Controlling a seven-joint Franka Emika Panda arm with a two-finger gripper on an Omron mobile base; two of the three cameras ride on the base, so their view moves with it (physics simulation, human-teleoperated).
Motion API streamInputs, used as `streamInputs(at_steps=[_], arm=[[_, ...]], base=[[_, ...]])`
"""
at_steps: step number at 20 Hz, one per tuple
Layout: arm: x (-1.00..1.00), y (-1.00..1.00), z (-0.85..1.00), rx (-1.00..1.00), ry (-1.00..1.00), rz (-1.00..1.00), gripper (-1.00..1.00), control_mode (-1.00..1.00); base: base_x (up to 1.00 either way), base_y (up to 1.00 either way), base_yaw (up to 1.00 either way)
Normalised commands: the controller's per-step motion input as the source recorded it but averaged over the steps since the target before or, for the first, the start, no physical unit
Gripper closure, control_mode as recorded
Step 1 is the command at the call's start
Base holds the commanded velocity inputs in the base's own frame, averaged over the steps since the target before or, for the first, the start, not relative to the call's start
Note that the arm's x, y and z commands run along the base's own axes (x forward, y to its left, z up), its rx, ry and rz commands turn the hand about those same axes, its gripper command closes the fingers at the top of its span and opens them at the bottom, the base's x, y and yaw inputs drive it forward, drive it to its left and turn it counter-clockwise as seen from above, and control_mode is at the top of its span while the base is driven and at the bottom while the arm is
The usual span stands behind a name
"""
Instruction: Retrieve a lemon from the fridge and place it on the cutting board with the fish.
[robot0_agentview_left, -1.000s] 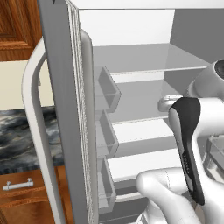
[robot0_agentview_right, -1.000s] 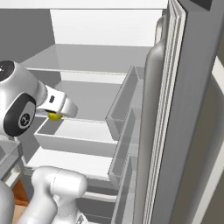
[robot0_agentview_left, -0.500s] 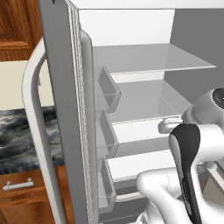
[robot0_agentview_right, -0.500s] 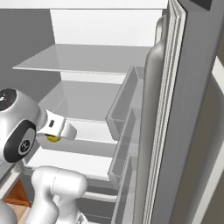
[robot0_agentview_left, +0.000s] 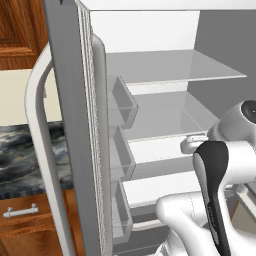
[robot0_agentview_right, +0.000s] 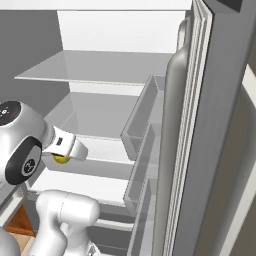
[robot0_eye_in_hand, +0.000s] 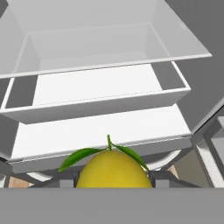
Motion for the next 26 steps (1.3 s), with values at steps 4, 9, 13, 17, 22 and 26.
streamInputs(at_steps=[4, 9, 13, 17, 22, 26], arm=[[-0.16, 0.00, 0.00, 0.00, 0.00, 0.00, 1.00, 1.00], [0.00, 0.00, 0.00, 0.00, 0.00, 0.00, 1.00, 1.00], [0.00, 0.00, 0.00, 0.00, 0.00, 0.00, 1.00, 1.00], [0.00, 0.00, 0.00, 0.00, 0.00, 0.00, 1.00, 1.00], [0.00, 0.00, 0.00, 0.00, 0.00, 0.00, 1.00, 1.00], [0.00, 0.00, 0.00, 0.00, 0.00, 0.00, 1.00, 1.00]], base=[[-0.09, 0.00, 0.00], [-0.56, 0.00, 0.00], [-0.81, 0.00, 0.00], [-0.92, 0.01, -0.01], [-0.80, 0.08, 0.00], [-0.09, 0.00, 0.00]])
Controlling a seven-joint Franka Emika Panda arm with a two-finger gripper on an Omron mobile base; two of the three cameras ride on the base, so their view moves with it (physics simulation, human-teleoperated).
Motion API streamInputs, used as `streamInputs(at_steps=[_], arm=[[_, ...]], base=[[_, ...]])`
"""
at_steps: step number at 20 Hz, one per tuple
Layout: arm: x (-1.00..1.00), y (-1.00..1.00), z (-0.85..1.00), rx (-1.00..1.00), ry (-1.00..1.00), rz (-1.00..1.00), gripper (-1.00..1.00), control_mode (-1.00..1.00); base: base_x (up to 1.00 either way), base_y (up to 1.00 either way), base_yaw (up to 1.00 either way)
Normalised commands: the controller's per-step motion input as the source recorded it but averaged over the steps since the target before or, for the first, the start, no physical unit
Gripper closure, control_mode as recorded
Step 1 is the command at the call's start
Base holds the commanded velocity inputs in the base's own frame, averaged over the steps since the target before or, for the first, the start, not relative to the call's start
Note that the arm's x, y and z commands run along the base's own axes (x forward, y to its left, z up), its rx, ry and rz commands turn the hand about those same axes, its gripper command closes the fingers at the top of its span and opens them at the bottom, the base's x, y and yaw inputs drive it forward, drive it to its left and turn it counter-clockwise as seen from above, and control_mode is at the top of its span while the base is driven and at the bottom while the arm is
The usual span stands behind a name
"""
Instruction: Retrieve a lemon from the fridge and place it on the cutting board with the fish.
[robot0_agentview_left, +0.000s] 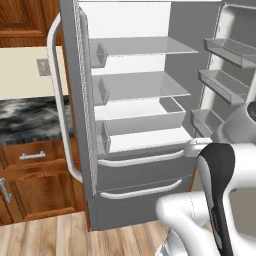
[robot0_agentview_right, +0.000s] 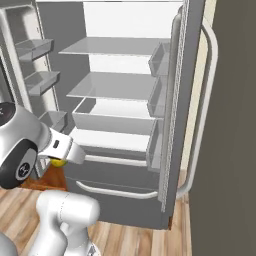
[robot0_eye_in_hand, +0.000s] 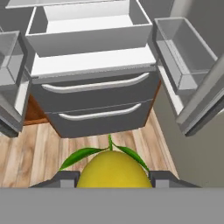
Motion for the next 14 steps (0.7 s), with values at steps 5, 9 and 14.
streamInputs(at_steps=[5, 9, 14], arm=[[0.00, 0.00, 0.00, 0.00, 0.00, 0.00, 1.00, 1.00], [0.00, 0.00, 0.00, 0.00, 0.00, 0.00, 1.00, 1.00], [0.00, 0.00, 0.00, 0.00, 0.00, 0.00, 1.00, 1.00]], base=[[-0.24, 0.64, 0.00], [-0.51, 1.00, 0.00], [-0.42, 1.00, 0.00]])
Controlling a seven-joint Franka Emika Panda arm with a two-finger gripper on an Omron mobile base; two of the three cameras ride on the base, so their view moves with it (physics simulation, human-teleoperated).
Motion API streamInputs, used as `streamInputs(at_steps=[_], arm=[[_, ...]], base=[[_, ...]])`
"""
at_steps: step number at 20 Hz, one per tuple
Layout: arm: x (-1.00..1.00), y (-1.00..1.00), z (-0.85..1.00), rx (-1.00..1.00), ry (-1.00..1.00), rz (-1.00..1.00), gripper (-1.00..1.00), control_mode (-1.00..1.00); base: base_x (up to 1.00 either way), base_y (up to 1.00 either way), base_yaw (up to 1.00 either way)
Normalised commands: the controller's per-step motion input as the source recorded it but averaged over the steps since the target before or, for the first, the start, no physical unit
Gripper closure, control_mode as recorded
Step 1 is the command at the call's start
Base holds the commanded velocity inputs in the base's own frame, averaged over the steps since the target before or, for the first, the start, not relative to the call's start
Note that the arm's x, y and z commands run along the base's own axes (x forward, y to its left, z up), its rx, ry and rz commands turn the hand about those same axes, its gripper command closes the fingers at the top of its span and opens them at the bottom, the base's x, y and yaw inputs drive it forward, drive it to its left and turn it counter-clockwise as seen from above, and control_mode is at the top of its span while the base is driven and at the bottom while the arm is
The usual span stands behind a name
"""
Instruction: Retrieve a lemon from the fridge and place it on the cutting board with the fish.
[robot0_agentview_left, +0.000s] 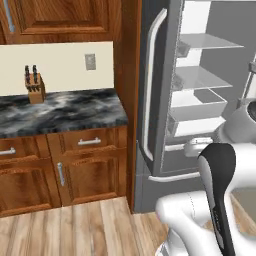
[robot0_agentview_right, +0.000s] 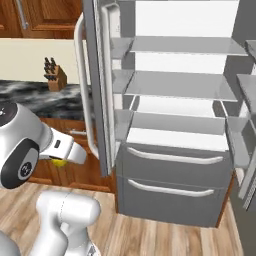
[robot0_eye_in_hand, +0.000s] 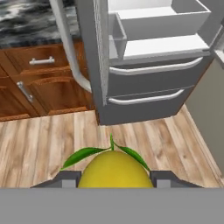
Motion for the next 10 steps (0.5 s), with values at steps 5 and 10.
streamInputs(at_steps=[5, 10], arm=[[0.00, 0.00, 0.00, 0.00, 0.00, 0.00, 1.00, 1.00], [0.00, 0.00, 0.00, 0.00, 0.00, 0.00, 1.00, 1.00]], base=[[-0.11, 0.96, 0.03], [0.04, 0.83, 0.32]])
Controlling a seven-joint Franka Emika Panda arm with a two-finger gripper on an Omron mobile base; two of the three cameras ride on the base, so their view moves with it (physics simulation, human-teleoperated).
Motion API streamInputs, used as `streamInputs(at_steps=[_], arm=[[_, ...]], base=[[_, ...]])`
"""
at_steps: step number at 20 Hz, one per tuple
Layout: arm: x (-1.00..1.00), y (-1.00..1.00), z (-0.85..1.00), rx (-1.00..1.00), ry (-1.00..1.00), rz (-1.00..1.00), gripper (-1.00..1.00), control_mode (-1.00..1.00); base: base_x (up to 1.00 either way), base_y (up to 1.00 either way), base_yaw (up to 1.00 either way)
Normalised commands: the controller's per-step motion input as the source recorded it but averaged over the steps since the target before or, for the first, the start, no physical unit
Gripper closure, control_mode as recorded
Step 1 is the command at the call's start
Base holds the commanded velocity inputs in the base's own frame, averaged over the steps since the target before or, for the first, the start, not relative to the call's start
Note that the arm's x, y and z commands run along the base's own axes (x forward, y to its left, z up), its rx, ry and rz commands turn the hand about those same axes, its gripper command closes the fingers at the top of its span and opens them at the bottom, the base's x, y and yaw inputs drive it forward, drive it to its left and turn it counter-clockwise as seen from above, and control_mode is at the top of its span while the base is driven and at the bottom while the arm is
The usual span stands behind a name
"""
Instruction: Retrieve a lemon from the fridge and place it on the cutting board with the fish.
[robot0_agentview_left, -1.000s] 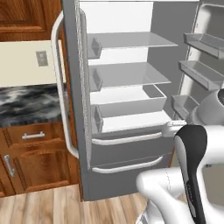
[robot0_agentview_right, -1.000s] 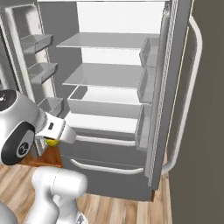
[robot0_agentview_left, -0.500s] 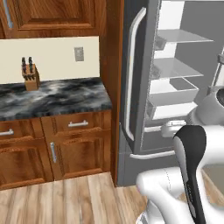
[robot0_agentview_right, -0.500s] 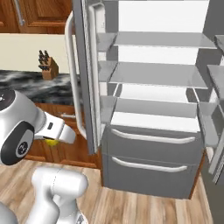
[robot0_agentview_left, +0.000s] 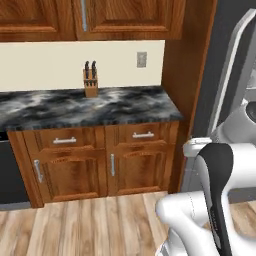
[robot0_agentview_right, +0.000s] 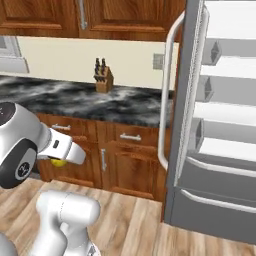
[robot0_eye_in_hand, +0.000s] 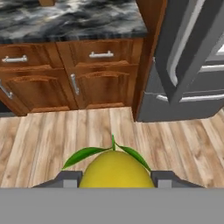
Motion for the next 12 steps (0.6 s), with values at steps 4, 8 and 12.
streamInputs(at_steps=[4, 8, 12], arm=[[0.00, 0.00, 0.00, 0.00, 0.00, 0.00, 1.00, 1.00], [0.00, 0.00, 0.00, 0.00, 0.00, 0.00, 1.00, 1.00], [0.00, 0.00, 0.00, 0.00, 0.00, 0.00, 1.00, 1.00]], base=[[0.11, 0.68, 0.52], [0.12, 0.64, 0.52], [0.04, 0.59, 0.47]])
